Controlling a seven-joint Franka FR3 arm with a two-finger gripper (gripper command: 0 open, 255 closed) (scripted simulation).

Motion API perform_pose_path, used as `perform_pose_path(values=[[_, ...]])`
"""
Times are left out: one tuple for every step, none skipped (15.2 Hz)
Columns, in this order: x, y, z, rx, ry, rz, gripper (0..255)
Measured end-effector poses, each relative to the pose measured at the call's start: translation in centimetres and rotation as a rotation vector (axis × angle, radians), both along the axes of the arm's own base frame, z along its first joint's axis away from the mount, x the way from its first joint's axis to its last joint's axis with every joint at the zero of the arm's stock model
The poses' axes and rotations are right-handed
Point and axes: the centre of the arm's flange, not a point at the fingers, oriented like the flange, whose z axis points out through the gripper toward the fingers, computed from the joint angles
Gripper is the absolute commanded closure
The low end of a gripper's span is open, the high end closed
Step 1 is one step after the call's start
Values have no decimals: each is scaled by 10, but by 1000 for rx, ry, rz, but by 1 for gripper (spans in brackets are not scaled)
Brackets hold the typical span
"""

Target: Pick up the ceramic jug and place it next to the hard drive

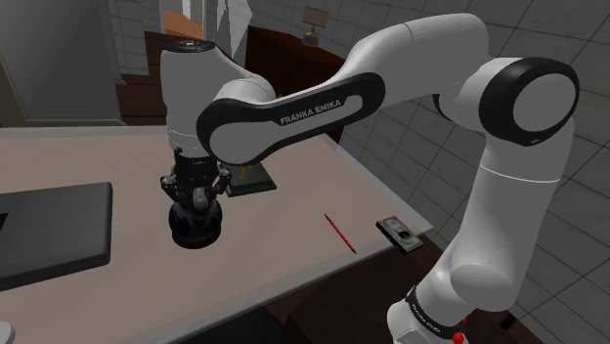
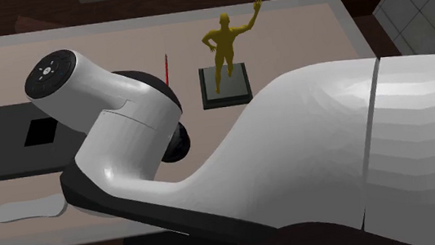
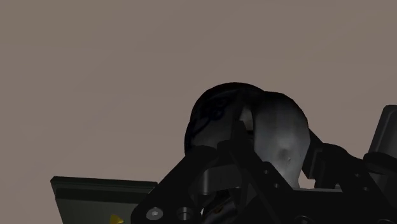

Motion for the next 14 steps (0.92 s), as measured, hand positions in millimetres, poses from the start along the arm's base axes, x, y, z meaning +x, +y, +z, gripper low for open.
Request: perform_pose_path(values=[[0, 0, 0, 0, 0, 0, 255], [0, 0, 0, 0, 0, 0, 255], [1, 0, 2, -1, 1, -1, 255], [0, -1, 6, -1, 2, -1, 255], [1, -1, 9, -1, 3, -1, 255], [0, 0, 14, -2, 3, -1, 255], [0, 0, 19, -2, 3, -1, 255], [1, -1, 23, -2, 3, -1, 255], [1, -1, 29, -2, 3, -1, 255], [0, 0, 35, -2, 3, -1, 255], [1, 1, 40, -2, 3, -1, 255], [1, 0, 45, -2, 3, -1, 255], [1, 0, 49, -2, 3, -1, 255], [0, -1, 55, -2, 3, -1, 255]])
